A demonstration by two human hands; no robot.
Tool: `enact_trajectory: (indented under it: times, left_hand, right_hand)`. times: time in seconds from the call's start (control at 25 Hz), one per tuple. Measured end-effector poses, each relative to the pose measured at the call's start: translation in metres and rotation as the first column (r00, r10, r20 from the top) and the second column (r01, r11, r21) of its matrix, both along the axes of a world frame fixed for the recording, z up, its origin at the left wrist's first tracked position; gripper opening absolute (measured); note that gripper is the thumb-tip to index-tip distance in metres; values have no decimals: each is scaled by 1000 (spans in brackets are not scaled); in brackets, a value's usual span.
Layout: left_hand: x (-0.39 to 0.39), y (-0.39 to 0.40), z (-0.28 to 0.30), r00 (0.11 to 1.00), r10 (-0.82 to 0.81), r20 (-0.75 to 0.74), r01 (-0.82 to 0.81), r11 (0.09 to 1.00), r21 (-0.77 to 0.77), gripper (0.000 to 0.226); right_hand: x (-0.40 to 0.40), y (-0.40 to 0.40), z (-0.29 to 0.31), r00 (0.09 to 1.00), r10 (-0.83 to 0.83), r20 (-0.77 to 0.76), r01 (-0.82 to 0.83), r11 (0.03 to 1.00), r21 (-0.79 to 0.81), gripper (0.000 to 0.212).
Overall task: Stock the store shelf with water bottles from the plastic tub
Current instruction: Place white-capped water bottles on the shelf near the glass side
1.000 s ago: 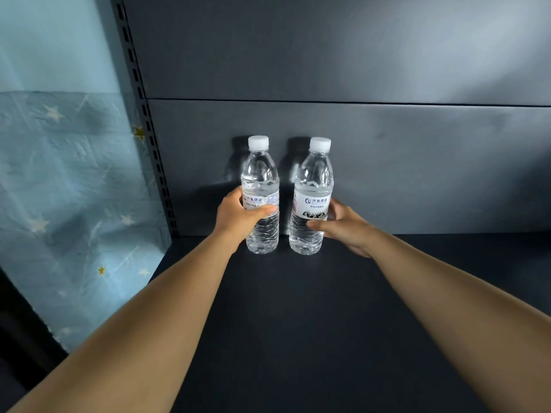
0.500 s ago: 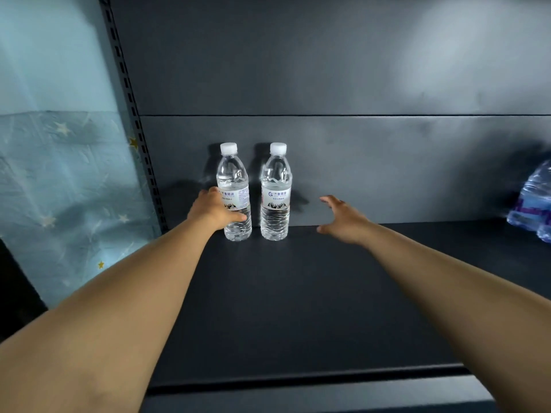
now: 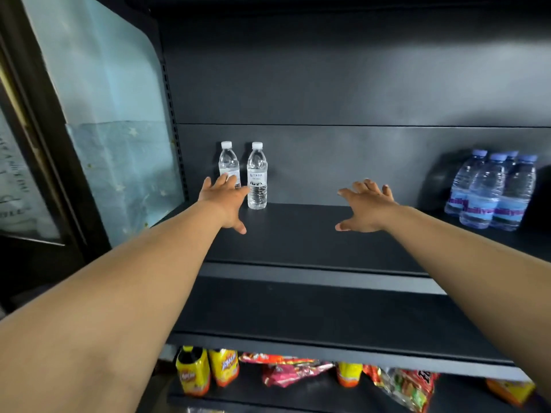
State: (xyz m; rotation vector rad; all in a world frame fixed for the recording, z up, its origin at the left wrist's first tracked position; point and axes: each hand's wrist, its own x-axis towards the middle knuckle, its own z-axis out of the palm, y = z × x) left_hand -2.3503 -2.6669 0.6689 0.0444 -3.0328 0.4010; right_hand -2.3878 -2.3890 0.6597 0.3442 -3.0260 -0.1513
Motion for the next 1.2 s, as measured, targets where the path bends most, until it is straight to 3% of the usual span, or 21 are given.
enact_trajectory:
  times: [0.12, 0.32, 0.48, 0.76, 1.04, 1.2]
  left_hand:
    - [50, 29, -2, 1000, -12, -4, 12, 1000, 8, 100]
    - [112, 71, -41, 995, -75, 67, 70, 996, 63, 102]
    - [146, 104, -115, 978, -147, 150, 129, 984, 120, 100]
    - [190, 170, -288, 906, -287, 311, 206, 941, 269, 97]
    - [201, 235, -485, 813, -279, 512, -42, 848, 528, 94]
    - [203, 266, -591, 739, -246, 627, -241, 773, 587, 89]
  right_hand:
    - [46, 30, 2, 1000, -16, -8, 16, 1000, 9, 89]
    - [119, 70, -30, 997, -38, -67, 30, 993, -112, 85]
    - [168, 104, -105, 998, -48, -32, 42, 986, -161, 80]
    - [230, 170, -278, 980, -93, 179, 134, 963, -234, 78]
    - [259, 231, -467, 872, -146, 467, 291, 922, -254, 78]
    - [267, 245, -572, 712, -147, 687, 473, 823, -314, 82]
